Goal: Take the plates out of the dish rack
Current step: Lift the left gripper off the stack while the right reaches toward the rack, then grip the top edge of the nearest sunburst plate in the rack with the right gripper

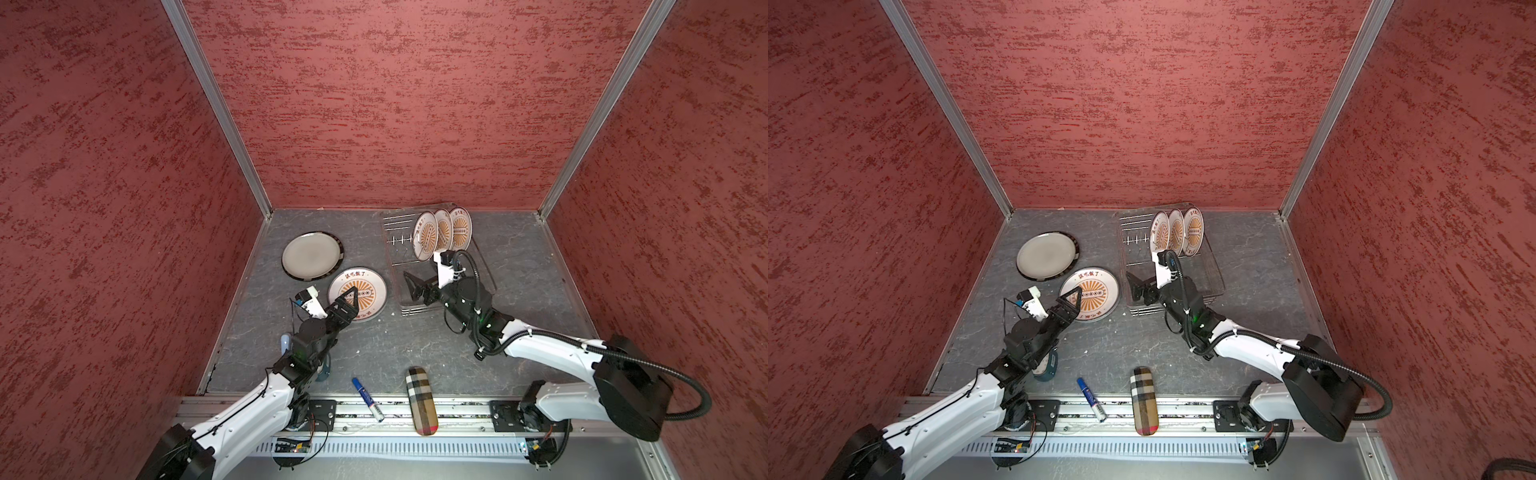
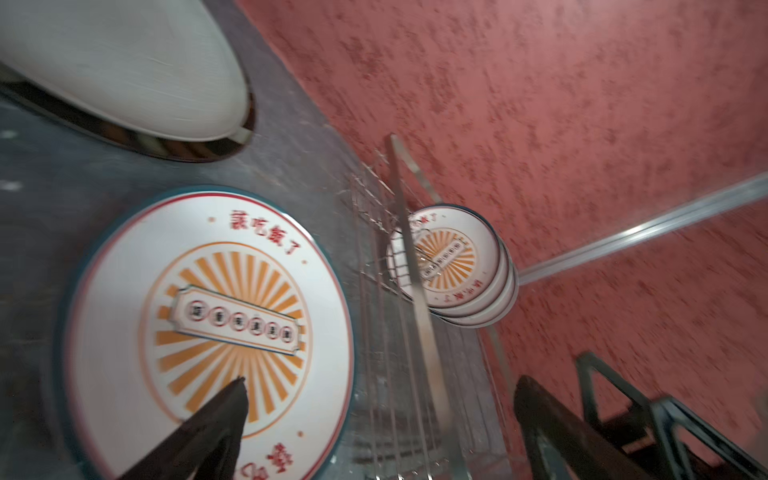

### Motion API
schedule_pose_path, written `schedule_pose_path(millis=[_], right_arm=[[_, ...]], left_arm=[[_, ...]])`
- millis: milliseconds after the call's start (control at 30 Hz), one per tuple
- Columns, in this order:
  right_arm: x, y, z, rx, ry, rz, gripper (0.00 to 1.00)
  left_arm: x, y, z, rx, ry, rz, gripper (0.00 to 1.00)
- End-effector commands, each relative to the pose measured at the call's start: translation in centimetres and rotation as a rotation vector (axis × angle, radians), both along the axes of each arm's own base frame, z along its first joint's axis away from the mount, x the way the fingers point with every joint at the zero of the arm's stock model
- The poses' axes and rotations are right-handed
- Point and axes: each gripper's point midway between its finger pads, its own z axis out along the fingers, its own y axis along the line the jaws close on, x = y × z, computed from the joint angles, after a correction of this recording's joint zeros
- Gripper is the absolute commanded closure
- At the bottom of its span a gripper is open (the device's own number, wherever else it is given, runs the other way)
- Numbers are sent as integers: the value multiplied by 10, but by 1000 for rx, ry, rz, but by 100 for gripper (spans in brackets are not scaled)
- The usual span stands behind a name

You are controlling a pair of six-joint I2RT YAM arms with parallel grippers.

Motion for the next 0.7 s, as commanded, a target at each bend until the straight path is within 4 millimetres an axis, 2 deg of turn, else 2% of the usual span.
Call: schedule_pose_path(millis=[0, 100, 233, 333, 400, 500, 667], right_arm=[[22, -31, 26, 55, -3, -127, 1], [36, -47, 36, 69, 11, -128, 1], [50, -56, 44, 34, 0, -118, 1], [68, -63, 45, -4, 25, -145, 2], [83, -67, 45, -11, 54, -162, 5], [102, -66, 40, -19, 84, -188, 9], [139, -63, 18, -53, 156, -253, 18]], left_arm=[[-5, -30, 44, 58, -197, -143, 1], [-3, -48, 49, 94, -208, -200, 1], [-6, -53, 53, 55, -253, -186, 0], [-6, -65, 58, 86, -262, -225, 1], [-2, -74, 53, 133, -225, -254, 1], [0, -77, 45, 147, -206, -261, 1], [-1, -81, 40, 159, -208, -285, 1]])
